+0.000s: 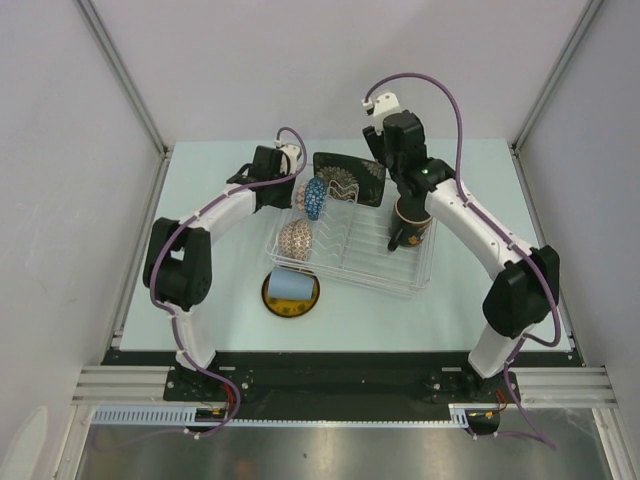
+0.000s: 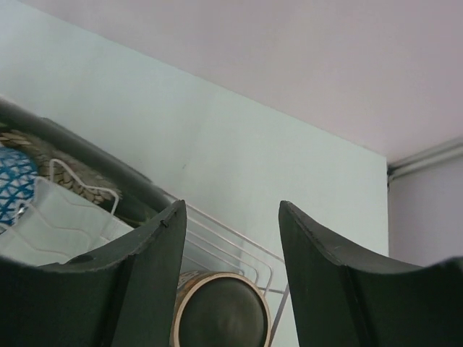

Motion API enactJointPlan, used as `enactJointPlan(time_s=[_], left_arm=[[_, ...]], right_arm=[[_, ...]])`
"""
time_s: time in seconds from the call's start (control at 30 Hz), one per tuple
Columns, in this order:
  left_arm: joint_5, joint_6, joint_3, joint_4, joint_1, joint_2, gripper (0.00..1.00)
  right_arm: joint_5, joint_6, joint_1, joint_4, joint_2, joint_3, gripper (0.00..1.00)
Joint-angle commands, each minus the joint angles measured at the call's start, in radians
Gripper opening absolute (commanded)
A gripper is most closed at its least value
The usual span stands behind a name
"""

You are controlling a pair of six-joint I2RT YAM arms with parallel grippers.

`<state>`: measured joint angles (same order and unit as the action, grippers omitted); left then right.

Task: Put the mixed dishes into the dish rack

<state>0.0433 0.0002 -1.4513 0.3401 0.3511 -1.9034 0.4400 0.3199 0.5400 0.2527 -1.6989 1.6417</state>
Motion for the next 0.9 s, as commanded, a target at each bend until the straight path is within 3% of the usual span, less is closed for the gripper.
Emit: enactJointPlan(time_s=[0.0, 0.23, 0.33, 0.87], left_arm=[[0.058, 0.052, 0.011, 0.060, 0.026, 0.072, 0.08], [0.087, 0.037, -0.029, 0.094, -0.001, 0.093, 0.08], [0.086, 0.035, -0.026, 0.100, -0.004, 0.107, 0.08], [0.099, 0.032, 0.006, 0.083, -0.009, 0.112, 0.08]], right_arm=[[-0.027, -0.117, -0.055, 0.019, -0.067, 0.018, 0.58], [-0.078, -0.208, -0.071, 0.075, -0.203, 0.214, 0.58], [-0.104, -0.275, -0.072, 0.177, -0.255, 0.296, 0.57], [-0.181, -0.400, -0.080, 0.160, -0.028, -0.075, 0.57]])
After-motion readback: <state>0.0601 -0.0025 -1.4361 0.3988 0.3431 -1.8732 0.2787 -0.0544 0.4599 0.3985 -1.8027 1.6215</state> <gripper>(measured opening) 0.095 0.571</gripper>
